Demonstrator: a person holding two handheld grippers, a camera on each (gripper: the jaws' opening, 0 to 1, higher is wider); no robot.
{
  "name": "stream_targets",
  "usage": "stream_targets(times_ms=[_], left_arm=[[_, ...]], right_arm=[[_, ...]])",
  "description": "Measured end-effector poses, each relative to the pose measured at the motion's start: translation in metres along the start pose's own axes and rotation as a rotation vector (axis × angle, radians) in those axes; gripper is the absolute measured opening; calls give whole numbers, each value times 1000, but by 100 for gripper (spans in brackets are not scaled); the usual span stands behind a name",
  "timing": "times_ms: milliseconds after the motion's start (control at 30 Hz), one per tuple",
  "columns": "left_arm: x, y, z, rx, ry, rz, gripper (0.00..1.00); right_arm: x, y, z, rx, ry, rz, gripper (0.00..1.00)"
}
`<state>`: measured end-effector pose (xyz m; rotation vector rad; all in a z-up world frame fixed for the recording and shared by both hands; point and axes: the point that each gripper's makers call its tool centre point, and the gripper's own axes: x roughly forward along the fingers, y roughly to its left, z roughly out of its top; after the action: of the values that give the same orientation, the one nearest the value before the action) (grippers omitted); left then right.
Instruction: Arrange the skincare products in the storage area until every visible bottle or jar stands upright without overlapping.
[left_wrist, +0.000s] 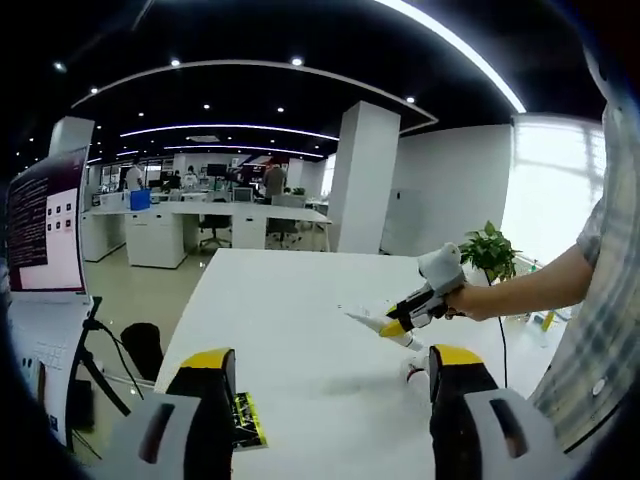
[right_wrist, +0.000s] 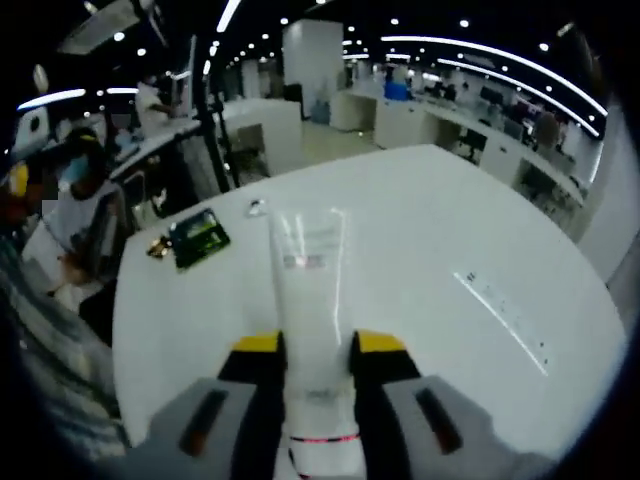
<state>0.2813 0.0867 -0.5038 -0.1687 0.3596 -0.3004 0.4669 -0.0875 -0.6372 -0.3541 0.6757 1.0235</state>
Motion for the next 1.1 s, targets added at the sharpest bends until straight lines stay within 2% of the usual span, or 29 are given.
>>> stream_targets(times_ms=[267, 600, 833, 1100], left_arm=[[-2, 0, -1, -30, -17, -10, 81], [-2, 5, -4, -69, -36, -21, 81], [-4, 9, -9, -92, -40, -28, 80], [-6, 11, -15, -108, -37, -36, 80]], right_arm=[[-10, 36, 10, 71, -89, 33, 23], [-15, 75, 29, 104, -162, 72, 24], [-17, 96, 41, 101, -188, 101, 24], [-11, 111, 46, 83, -181, 121, 24]])
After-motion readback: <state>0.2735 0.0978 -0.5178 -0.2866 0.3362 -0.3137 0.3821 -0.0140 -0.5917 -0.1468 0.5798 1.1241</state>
